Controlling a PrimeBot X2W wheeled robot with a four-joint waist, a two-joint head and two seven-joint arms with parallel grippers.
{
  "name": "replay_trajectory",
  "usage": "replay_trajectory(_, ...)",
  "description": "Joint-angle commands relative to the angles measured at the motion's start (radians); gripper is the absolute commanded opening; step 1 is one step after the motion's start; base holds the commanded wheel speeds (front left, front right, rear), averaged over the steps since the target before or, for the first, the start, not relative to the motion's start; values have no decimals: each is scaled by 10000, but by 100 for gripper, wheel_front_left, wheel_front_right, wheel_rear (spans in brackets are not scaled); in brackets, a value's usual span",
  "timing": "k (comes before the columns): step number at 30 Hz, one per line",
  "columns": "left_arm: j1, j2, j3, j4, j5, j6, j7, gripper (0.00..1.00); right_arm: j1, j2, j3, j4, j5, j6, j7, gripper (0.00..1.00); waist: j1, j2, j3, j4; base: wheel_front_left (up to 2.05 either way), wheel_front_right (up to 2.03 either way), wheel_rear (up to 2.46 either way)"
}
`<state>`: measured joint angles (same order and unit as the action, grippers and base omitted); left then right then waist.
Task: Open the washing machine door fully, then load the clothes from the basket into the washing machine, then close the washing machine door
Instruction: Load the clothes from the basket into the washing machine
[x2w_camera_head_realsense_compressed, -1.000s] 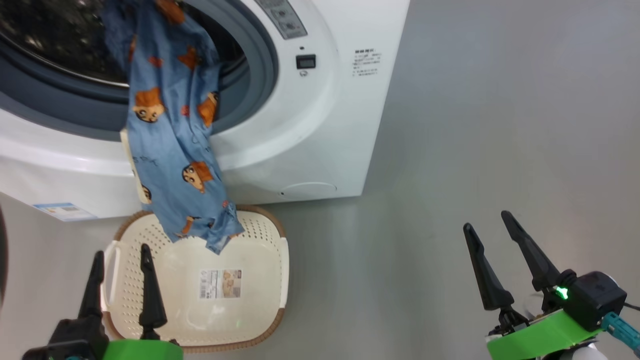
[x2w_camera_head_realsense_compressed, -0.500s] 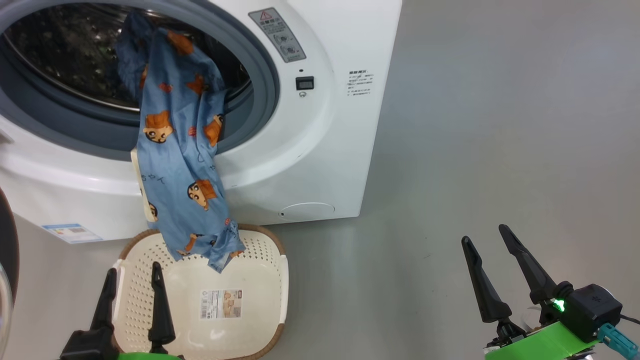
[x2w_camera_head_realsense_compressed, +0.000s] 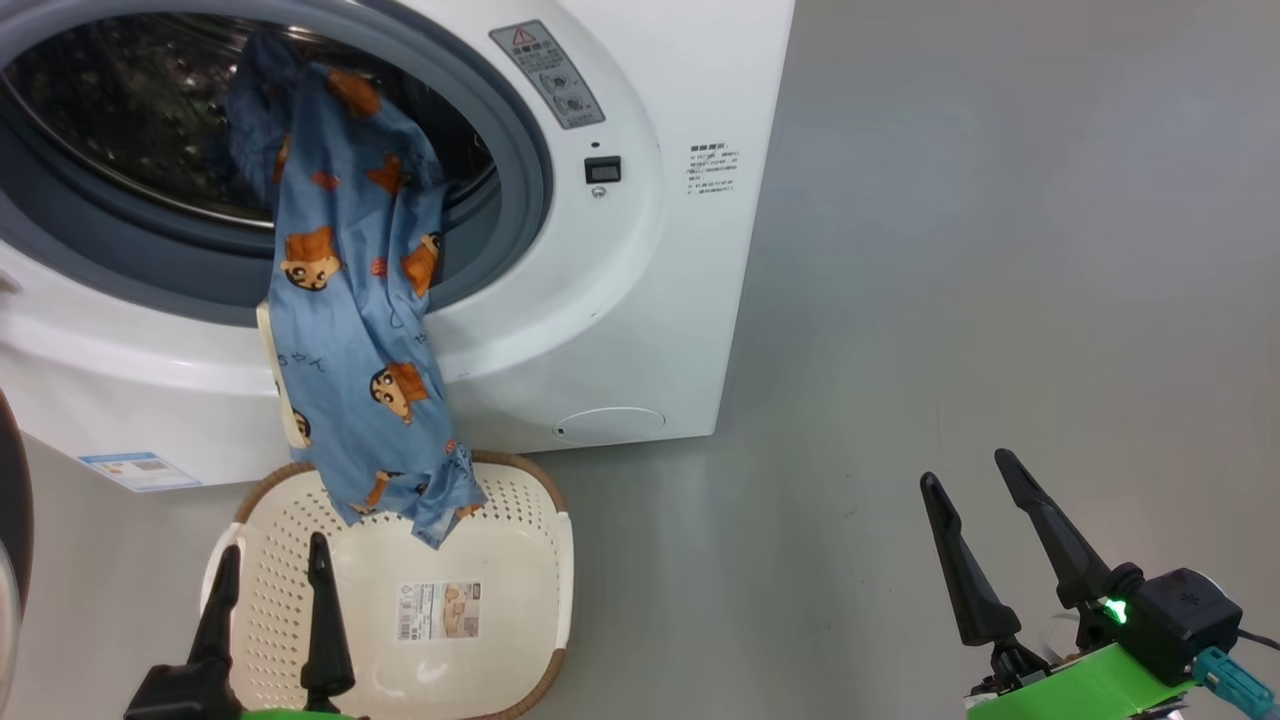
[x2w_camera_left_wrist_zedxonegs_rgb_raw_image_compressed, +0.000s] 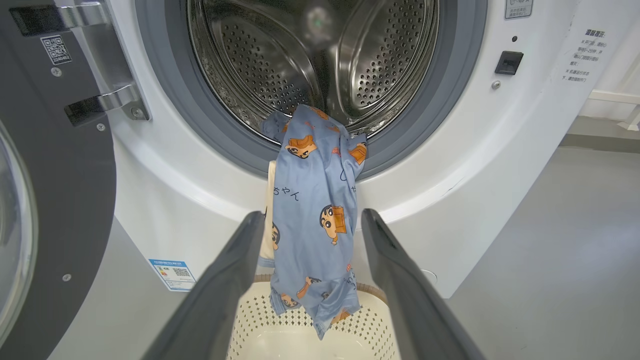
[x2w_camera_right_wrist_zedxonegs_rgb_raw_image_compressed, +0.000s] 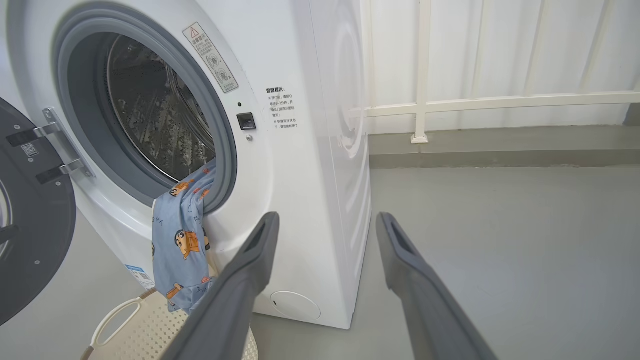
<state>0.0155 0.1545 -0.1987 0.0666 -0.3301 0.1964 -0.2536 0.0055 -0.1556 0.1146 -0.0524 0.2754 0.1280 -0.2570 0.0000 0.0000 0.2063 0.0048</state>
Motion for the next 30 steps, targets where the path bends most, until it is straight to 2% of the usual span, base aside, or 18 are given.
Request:
replay_trajectory(1, -165, 62, 315, -128, -42, -50, -81, 100, 93, -36, 232, -265, -133, 27, -48, 100, 0, 0, 41, 1, 0, 0, 0)
replay_trajectory(8, -415, 28, 280, 91, -127, -118, -72, 100, -14, -43, 254, -351, -107, 27, -48, 100, 0, 0, 383, -15, 0, 0, 0)
replay_trajectory(15, -1219, -36, 162, 844, -414, -473, 95, 100, -212, -90, 166, -533, -46, 27, -48, 100, 0, 0, 1162, -8, 0, 0, 0)
replay_trajectory(24, -2937, -194, 7, 3070, -789, -1200, 163, 100, -627, -166, 119, -813, 26, 27, -48, 100, 0, 0, 2270, -94, 0, 0, 0)
replay_trajectory(30, -4855, -303, -65, 5494, -978, -1858, 78, 100, -1045, -146, 201, -962, 88, 27, -48, 100, 0, 0, 3075, -348, 0, 0, 0)
